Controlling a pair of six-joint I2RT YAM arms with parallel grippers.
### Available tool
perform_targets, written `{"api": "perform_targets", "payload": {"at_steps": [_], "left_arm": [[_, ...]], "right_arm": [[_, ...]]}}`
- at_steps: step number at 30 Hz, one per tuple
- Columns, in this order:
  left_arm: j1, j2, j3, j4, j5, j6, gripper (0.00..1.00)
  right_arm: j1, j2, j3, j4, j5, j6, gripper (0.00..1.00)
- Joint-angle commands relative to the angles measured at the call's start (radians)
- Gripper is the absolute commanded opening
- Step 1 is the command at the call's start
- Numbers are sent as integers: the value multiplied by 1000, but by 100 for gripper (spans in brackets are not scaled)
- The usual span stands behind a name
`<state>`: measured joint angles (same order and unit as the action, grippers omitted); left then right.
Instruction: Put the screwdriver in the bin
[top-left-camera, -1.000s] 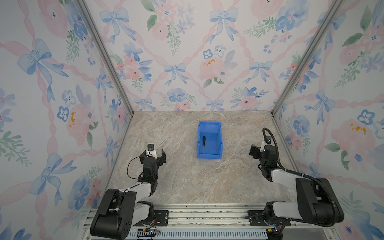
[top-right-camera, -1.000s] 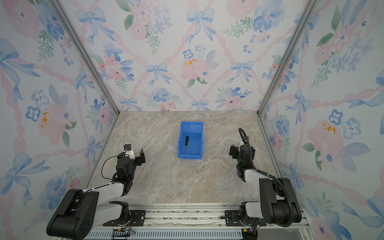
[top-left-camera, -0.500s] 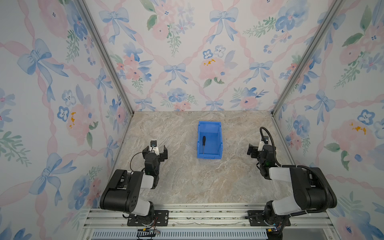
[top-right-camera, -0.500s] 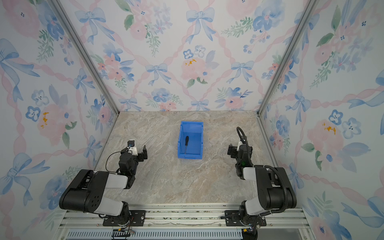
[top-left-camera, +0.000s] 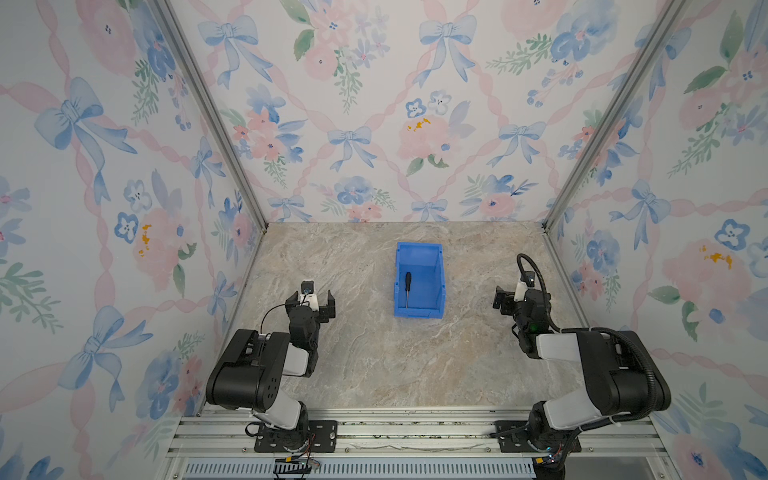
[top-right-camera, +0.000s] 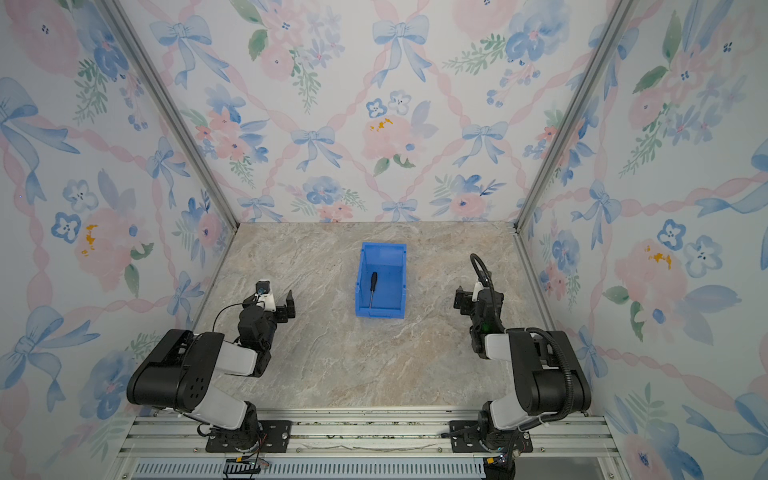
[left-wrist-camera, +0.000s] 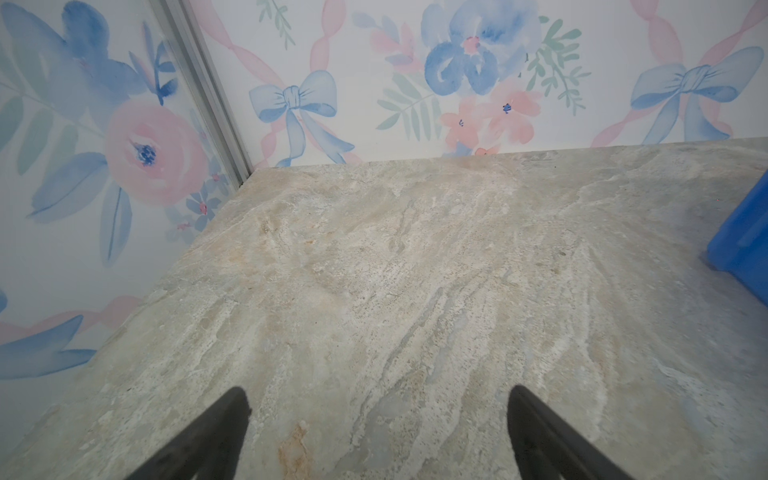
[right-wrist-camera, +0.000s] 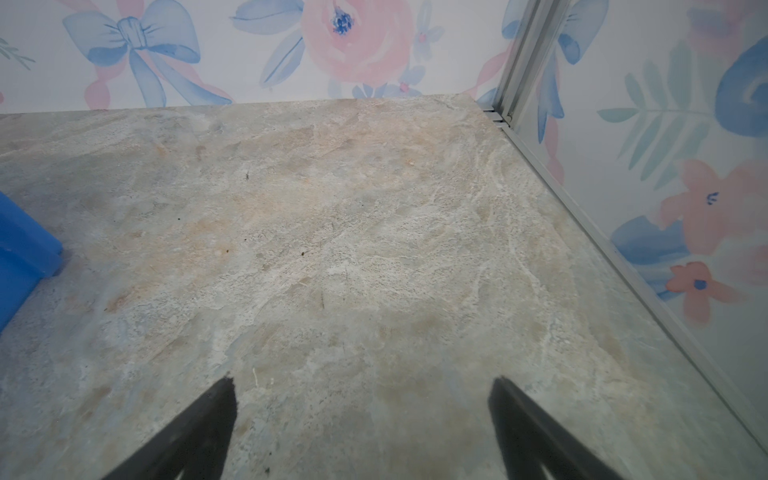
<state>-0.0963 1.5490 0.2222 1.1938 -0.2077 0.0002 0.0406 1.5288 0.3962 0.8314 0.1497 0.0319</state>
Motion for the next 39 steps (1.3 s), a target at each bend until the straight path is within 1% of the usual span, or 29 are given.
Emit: {"api": "perform_targets", "payload": {"at_steps": [1,5,17,19,33,36,39], "left_arm": [[7,12,1,41,8,4,98],[12,14,5,40,-30,-14,97],[14,20,11,39,-27,-16,97],[24,19,13,31,-1,-17,98],[27,20,17,26,3,-19,98],[38,19,23,12,31,-25,97],[41,14,20,10,35,-27,98]], "right_arm": [[12,13,6,47,13,-18,97],[18,14,7,46,25,-22,97],[24,14,7,48,36,-24,97],[25,14,7,48,35,-24,97],[25,15,9,46,37,-26,97],[26,15,8,45,37,-26,97],[26,15,8,46,37,-27,97]]}}
